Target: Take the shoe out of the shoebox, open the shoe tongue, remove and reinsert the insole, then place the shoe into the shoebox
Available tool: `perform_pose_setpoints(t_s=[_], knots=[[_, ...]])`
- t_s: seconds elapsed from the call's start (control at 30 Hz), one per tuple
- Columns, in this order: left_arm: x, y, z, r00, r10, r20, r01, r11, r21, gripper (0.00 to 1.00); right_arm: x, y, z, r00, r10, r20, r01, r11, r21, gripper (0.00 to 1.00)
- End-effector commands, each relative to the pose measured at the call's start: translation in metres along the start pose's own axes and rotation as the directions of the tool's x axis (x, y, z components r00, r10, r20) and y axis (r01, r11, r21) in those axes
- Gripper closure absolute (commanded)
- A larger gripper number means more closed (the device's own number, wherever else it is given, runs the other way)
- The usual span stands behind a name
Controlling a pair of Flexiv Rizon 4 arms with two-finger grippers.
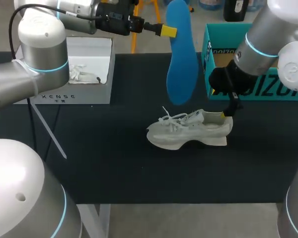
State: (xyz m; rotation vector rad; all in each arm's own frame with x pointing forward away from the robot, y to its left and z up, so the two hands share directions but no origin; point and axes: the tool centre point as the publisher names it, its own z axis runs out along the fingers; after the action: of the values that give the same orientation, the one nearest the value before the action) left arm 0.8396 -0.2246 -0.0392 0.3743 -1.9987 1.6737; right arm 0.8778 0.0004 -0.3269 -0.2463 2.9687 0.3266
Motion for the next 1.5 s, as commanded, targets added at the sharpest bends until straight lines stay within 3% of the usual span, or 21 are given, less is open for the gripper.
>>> perform_pose_setpoints(t_s=[0.03, 0.5, 0.53, 0.57, 0.6, 0.83, 1.07, 1.5], knots=[[0.0, 0.0, 0.0, 1.0, 0.0, 0.0, 0.0, 1.0, 0.0, 1.0, -0.002, -0.002, 0.02, 1.0, 0.005, -0.009, -0.005, 1.0, -0.024, 0.0], [0.0, 0.0, 0.0, 1.0, 0.0, 0.0, 0.0, 1.0, 0.0, 1.0, -0.006, 0.001, 0.059, 0.999, -0.014, -0.041, 0.014, 1.0, -0.016, 0.0], [0.0, 0.0, 0.0, 1.0, 0.0, 0.0, 0.0, 1.0, 0.0, 1.0, -0.007, 0.001, 0.061, 0.999, -0.014, -0.046, 0.013, 1.0, -0.015, 0.3], [0.0, 0.0, 0.0, 1.0, 0.0, 0.0, 0.0, 1.0, 0.0, 1.0, -0.006, 0.001, 0.062, 0.999, -0.013, -0.049, 0.013, 1.0, -0.014, 0.8], [0.0, 0.0, 0.0, 1.0, 0.0, 0.0, 0.0, 1.0, 0.0, 1.0, -0.006, 0.003, 0.064, 0.998, -0.021, -0.057, 0.02, 1.0, -0.009, 1.0], [0.0, 0.0, 0.0, 1.0, 0.0, 0.0, 0.0, 1.0, 0.0, 1.0, 0.0, 0.004, 0.076, 0.996, -0.023, -0.085, 0.022, 1.0, -0.011, 1.0], [0.0, 0.0, 0.0, 1.0, 0.0, 0.0, 0.0, 1.0, 0.0, 1.0, 0.007, 0.0, 0.071, 0.997, -0.014, -0.08, 0.011, 0.999, -0.033, 1.0], [0.0, 0.0, 0.0, 1.0, 0.0, 0.0, 0.0, 1.0, 0.0, 1.0, 0.014, -0.021, 0.001, 1.0, 0.006, -0.027, -0.006, 1.0, -0.009, 1.0]])
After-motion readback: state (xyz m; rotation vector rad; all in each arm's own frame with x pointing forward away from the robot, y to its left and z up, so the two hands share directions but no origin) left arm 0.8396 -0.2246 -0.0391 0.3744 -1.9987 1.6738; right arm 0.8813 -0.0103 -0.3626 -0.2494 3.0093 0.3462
